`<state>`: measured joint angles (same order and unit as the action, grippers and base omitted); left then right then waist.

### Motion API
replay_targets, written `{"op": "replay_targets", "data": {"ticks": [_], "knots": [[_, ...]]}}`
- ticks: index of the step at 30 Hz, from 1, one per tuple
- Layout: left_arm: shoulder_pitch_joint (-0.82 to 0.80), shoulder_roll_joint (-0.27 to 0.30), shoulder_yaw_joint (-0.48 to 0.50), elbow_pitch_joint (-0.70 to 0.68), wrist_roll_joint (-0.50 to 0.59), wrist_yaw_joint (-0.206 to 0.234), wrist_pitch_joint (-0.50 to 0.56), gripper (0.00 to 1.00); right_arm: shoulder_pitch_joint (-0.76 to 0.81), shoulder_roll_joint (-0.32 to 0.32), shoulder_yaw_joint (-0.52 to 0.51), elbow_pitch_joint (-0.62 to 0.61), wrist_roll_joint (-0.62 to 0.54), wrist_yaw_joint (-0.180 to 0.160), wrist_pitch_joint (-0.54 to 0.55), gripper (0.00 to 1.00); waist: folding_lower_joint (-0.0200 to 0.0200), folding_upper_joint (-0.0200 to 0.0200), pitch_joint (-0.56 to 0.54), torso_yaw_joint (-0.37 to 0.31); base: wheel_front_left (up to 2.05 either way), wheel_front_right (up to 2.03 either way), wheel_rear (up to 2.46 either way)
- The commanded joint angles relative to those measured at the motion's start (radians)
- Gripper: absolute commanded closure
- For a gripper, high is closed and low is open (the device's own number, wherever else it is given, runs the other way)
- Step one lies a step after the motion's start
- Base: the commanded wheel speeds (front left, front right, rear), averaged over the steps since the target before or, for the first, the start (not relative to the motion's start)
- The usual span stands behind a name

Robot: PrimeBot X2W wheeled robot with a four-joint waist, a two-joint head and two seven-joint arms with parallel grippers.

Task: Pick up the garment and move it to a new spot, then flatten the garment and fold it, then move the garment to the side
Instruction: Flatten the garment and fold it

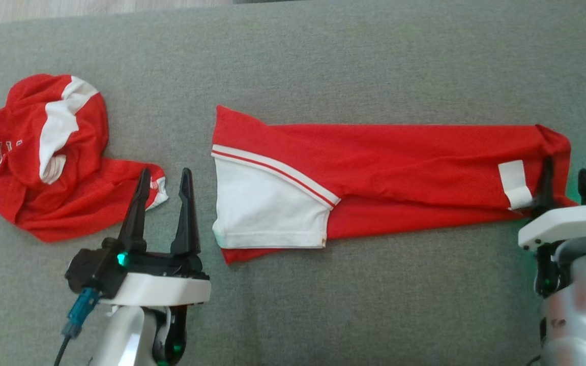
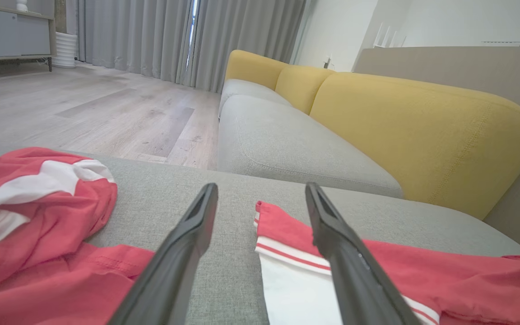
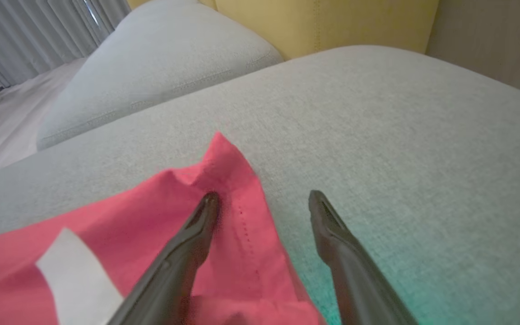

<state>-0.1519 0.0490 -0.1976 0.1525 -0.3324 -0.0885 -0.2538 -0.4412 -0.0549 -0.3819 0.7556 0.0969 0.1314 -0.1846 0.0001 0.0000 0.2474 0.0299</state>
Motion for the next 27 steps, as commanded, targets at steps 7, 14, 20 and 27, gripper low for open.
{"op": "replay_targets", "data": {"ticks": [7,14,20,27], "knots": [[-0.038,0.001,0.013,-0.027,-0.010,0.008,-0.008,0.00,-0.064,0.004,0.035,0.131,0.022,-0.001,0.015,0.00,-0.0001,0.0000,0.010,0.000,0.00,0.00,0.00],[-0.047,0.001,0.015,-0.026,-0.010,0.012,-0.008,0.00,-0.094,0.005,0.097,0.234,0.048,-0.001,-0.002,0.40,-0.0001,0.0000,0.012,-0.016,0.00,0.00,0.00],[-0.041,0.001,0.021,-0.025,-0.009,0.012,-0.008,0.00,-0.108,0.005,0.081,0.254,0.013,-0.001,-0.024,1.00,-0.0001,0.0000,0.007,-0.032,0.00,0.00,0.00],[-0.035,0.001,0.022,-0.024,-0.009,0.010,-0.008,0.00,-0.113,-0.032,-0.004,0.182,-0.043,-0.001,-0.045,1.00,-0.0001,0.0000,-0.010,-0.043,0.00,0.00,0.00]]}}
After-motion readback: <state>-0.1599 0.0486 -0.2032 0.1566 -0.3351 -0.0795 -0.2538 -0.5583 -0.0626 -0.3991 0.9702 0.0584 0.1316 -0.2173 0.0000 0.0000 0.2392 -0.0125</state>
